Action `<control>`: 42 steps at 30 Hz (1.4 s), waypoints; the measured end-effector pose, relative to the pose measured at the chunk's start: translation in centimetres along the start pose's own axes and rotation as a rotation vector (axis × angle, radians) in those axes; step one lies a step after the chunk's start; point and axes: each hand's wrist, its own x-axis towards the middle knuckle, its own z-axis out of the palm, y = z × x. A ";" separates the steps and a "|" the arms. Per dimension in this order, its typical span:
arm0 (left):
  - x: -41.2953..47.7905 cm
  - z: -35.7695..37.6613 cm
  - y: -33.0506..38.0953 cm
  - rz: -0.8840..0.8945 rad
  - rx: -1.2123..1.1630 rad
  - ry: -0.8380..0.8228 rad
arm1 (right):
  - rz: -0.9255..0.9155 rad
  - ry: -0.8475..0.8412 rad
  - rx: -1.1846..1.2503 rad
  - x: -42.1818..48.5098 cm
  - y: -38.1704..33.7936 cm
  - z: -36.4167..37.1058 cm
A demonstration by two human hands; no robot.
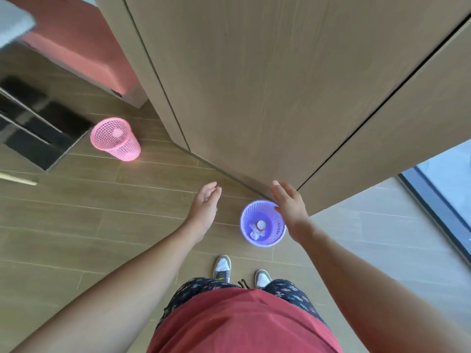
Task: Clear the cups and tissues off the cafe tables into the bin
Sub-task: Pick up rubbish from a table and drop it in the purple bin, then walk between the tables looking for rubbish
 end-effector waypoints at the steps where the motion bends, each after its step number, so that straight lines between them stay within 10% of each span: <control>1: -0.5 -0.2 -0.1 -0.003 -0.030 0.035 | -0.013 -0.041 -0.018 0.2 -0.4 0.1; 18: -21.3 -9.2 -13.9 -0.147 -0.606 0.938 | -0.103 -0.850 -0.432 -8.7 0.8 15.6; 42: -76.9 -22.7 -31.6 0.238 -0.776 2.045 | -0.270 -1.915 -0.433 -71.6 19.6 35.4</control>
